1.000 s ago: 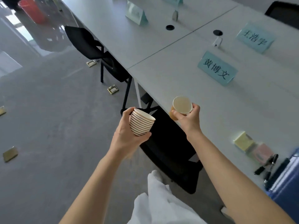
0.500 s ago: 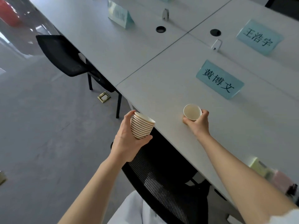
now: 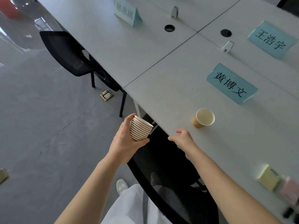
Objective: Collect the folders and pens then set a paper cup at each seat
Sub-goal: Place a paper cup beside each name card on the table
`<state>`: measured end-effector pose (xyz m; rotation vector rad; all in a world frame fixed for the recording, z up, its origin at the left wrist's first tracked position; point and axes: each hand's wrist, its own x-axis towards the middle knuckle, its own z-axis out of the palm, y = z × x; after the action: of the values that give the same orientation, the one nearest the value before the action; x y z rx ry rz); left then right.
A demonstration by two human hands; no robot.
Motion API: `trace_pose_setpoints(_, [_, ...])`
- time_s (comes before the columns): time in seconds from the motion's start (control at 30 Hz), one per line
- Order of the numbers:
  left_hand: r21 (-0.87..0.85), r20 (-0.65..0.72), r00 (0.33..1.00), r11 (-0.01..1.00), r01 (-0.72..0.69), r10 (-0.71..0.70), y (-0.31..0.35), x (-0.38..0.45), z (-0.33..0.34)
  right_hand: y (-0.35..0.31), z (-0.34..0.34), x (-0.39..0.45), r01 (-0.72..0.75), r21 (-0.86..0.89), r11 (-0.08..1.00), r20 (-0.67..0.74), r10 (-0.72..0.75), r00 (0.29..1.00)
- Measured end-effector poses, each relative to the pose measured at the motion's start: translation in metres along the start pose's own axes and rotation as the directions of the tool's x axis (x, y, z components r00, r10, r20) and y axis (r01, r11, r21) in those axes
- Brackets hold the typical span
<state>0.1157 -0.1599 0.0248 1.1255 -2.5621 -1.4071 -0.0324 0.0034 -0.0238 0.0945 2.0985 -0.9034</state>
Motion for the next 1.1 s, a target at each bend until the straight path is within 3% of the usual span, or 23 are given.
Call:
trace_pose_setpoints(0.07, [0.011, -0.001, 1.0, 1.0, 0.01, -0.01, -0.016, 0.006, -0.017, -0.038, 0.02, -0.012, 0.177, 0.012, 0.984, 0.071, -0.177, 0.982])
trace_pose_setpoints(0.17, [0.019, 0.008, 1.0, 1.0, 0.018, -0.019, -0.043, 0.017, -0.048, -0.095, 0.051, -0.039, 0.412, -0.005, 0.911, 0.192, -0.403, 0.895])
trace_pose_setpoints(0.3, [0.049, 0.028, 1.0, 0.999, -0.007, 0.005, -0.082, 0.028, -0.098, -0.147, 0.109, -0.066, 0.57, -0.071, 0.819, 0.387, -0.504, 0.772])
trace_pose_setpoints(0.5, [0.104, 0.066, 0.997, 0.994, -0.038, 0.031, -0.141, 0.04, -0.192, -0.202, 0.202, -0.073, 0.614, -0.188, 0.766, 0.407, -0.509, 0.759])
trace_pose_setpoints(0.7, [0.093, 0.061, 0.997, 0.994, -0.06, 0.055, -0.18, 0.07, -0.261, -0.252, 0.269, -0.07, 0.614, -0.167, 0.771, 0.429, -0.504, 0.75])
trace_pose_setpoints(1.1, [0.072, 0.045, 0.993, 0.991, -0.109, 0.106, -0.187, 0.202, -0.33, -0.374, 0.301, 0.009, 0.579, -0.031, 0.814, 0.381, -0.526, 0.76])
